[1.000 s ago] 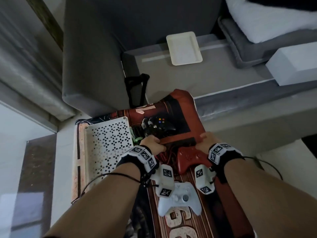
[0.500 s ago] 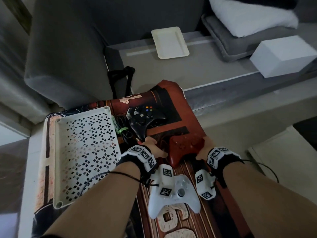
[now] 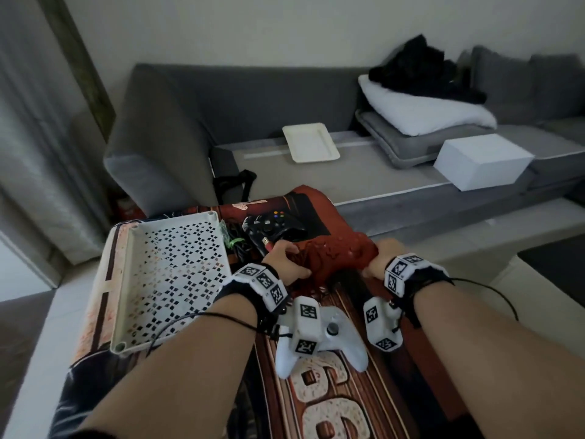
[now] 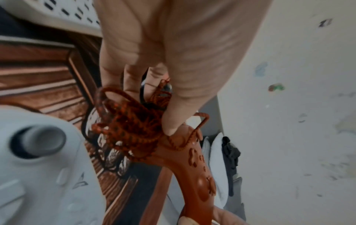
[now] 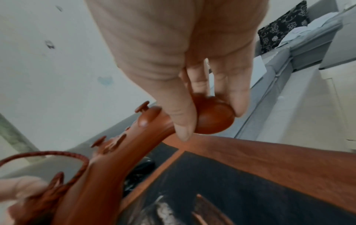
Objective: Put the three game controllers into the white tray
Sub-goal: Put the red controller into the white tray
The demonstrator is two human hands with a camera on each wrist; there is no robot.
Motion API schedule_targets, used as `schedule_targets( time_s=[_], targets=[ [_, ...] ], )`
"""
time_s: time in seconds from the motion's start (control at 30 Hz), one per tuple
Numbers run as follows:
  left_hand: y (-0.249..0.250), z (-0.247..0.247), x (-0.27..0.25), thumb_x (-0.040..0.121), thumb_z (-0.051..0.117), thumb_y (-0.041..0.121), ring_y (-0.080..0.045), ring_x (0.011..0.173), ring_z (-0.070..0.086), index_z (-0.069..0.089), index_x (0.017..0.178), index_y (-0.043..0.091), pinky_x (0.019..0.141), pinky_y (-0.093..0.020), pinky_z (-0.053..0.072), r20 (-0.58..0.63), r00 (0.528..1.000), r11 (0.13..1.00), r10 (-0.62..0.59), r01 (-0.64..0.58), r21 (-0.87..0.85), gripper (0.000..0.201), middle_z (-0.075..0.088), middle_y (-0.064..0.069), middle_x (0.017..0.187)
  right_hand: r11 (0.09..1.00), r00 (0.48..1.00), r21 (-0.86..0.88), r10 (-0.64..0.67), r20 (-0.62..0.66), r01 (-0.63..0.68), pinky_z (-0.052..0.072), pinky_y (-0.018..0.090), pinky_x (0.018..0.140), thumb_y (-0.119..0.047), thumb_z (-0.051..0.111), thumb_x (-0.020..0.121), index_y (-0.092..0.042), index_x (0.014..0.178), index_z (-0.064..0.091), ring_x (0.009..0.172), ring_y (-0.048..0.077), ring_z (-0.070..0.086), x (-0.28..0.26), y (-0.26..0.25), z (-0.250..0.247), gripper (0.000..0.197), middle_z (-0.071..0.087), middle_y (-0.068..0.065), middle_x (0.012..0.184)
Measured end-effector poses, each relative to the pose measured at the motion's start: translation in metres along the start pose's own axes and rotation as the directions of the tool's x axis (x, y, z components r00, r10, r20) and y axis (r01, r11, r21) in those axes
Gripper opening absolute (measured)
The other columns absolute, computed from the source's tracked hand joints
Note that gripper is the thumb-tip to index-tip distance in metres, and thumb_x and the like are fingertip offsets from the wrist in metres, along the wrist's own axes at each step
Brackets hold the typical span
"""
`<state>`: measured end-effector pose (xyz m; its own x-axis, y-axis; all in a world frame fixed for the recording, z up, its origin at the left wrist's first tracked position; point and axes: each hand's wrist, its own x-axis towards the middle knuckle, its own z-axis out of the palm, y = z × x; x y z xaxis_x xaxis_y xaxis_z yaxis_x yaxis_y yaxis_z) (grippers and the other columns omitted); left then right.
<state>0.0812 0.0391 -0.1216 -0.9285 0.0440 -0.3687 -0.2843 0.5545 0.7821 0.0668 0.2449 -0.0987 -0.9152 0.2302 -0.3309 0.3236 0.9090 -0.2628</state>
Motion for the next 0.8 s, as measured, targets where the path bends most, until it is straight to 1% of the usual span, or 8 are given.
schedule_targets(
  time_s=[0.1,0.2,0.3,0.4,0.57,0.63,0.7,0.8],
  targets=[
    [0.001,-0.018,-0.031,0.079,0.073,0.017,-0.033,0.105,0.059,0.046,0.129,0.016,0.081,-0.031,0.047,-0.074,0.997,0.998,0.032,-0.035,-0.049,0.056,0.054,-0.013,0.124,0.999,0.998,0.016,-0.048,-0.033,0.048,0.052,0.029,0.075,-0.025,0.078,0.066,-0.008,0.099,0.068,0.088,0.029,0.069,-0.033,-0.016,-0.013,0.038,0.072,0.012,0.098],
    [-0.009,-0.045,-0.059,0.08,0.07,0.014,-0.03,0.113,0.058,0.047,0.132,0.016,0.094,-0.031,0.048,-0.147,0.988,0.997,0.039,-0.049,-0.068,0.057,0.055,-0.012,0.128,0.994,0.994,0.033,-0.1,-0.033,0.101,0.051,0.03,0.076,-0.026,0.079,0.066,-0.007,0.102,0.066,0.091,0.029,0.067,-0.059,-0.041,-0.014,0.042,0.071,0.012,0.103],
    [-0.029,-0.074,-0.073,0.084,0.063,0.01,-0.031,0.12,0.056,0.047,0.135,0.016,0.102,-0.033,0.047,-0.234,0.971,0.99,0.041,-0.071,-0.122,0.055,0.052,-0.012,0.137,0.992,0.992,0.028,-0.123,0.013,0.123,0.05,0.031,0.085,-0.031,0.075,0.072,-0.006,0.113,0.063,0.098,0.028,0.064,-0.073,-0.075,-0.004,0.049,0.066,0.012,0.106],
    [-0.051,-0.102,-0.079,0.086,0.056,0.01,-0.03,0.108,0.062,0.05,0.136,0.018,0.094,-0.029,0.05,-0.345,0.939,0.969,-0.01,-0.076,-0.234,0.051,0.06,-0.017,0.13,0.987,0.987,0.04,-0.155,-0.041,0.157,0.048,0.03,0.083,-0.034,0.077,0.072,-0.003,0.115,0.063,0.098,0.029,0.065,-0.075,-0.115,0.013,0.055,0.064,0.013,0.099],
    [-0.094,-0.151,-0.064,0.076,0.066,0.015,-0.029,0.101,0.066,0.048,0.138,0.025,0.09,-0.036,0.056,-0.4,0.91,0.938,-0.108,-0.041,-0.345,0.066,0.064,-0.014,0.125,0.975,0.976,0.05,-0.217,0.001,0.217,0.046,0.029,0.086,-0.031,0.073,0.079,-0.001,0.126,0.056,0.115,0.027,0.063,-0.064,-0.187,0.048,0.058,0.063,0.013,0.125],
    [-0.11,-0.168,-0.054,0.071,0.07,0.015,-0.027,0.096,0.067,0.043,0.141,0.027,0.079,-0.034,0.058,-0.386,0.915,0.954,-0.118,-0.003,-0.3,0.076,0.065,-0.013,0.123,0.971,0.974,0.082,-0.227,0.025,0.224,0.047,0.03,0.09,-0.028,0.073,0.079,-0.001,0.125,0.057,0.116,0.028,0.062,-0.049,-0.212,0.065,0.056,0.063,0.014,0.126],
    [-0.122,-0.181,-0.044,0.072,0.069,0.008,-0.025,0.091,0.066,0.039,0.144,0.026,0.065,-0.024,0.054,-0.377,0.918,0.967,-0.12,0.023,-0.253,0.08,0.065,-0.013,0.123,0.97,0.972,0.083,-0.232,0.033,0.228,0.048,0.031,0.092,-0.025,0.071,0.079,-0.001,0.124,0.059,0.115,0.029,0.063,-0.036,-0.231,0.078,0.052,0.064,0.014,0.123],
    [-0.139,-0.196,-0.023,0.074,0.063,-0.001,-0.029,0.107,0.065,0.035,0.147,0.023,0.08,-0.025,0.053,-0.42,0.898,0.972,-0.133,0.036,-0.23,0.081,0.062,-0.013,0.128,0.975,0.974,0.054,-0.219,0.063,0.216,0.048,0.034,0.092,-0.022,0.068,0.083,0.0,0.118,0.063,0.111,0.031,0.064,-0.014,-0.259,0.092,0.042,0.065,0.012,0.108]
  ],
)
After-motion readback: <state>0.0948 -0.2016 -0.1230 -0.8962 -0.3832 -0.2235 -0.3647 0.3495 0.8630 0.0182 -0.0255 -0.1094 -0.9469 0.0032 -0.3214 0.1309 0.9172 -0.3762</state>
